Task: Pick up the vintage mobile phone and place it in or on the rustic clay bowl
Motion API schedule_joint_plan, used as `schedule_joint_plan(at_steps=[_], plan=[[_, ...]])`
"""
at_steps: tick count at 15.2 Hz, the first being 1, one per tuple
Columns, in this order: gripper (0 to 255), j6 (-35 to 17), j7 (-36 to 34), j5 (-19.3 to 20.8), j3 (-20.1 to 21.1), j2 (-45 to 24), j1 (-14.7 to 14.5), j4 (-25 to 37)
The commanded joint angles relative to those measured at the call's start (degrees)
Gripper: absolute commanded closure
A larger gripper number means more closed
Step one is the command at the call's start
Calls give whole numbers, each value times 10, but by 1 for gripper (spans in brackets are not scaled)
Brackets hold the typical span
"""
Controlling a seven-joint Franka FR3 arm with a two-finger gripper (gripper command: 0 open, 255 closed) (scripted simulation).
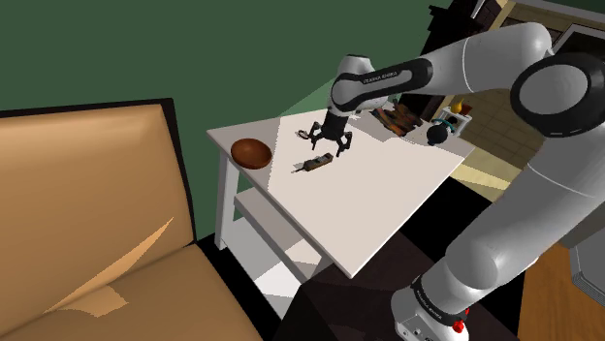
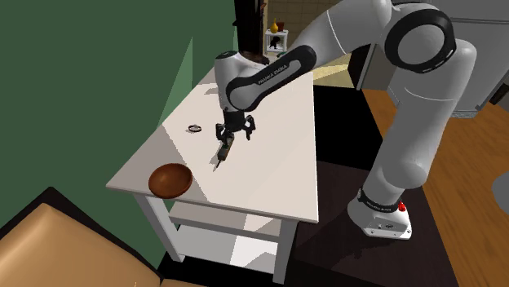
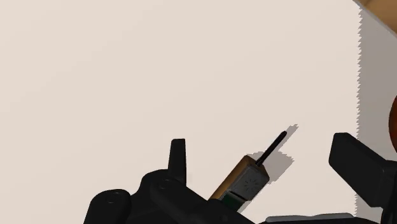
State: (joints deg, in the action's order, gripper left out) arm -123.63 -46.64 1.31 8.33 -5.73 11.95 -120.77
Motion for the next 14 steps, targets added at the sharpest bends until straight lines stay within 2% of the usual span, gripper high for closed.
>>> schedule_joint_plan(at_steps=[1, 7, 14], plan=[[0, -19, -31, 3, -7, -42, 3, 26], [0, -55, -108, 3, -33, -158, 10, 114], [0, -78, -181, -15, -65, -288, 23, 232]])
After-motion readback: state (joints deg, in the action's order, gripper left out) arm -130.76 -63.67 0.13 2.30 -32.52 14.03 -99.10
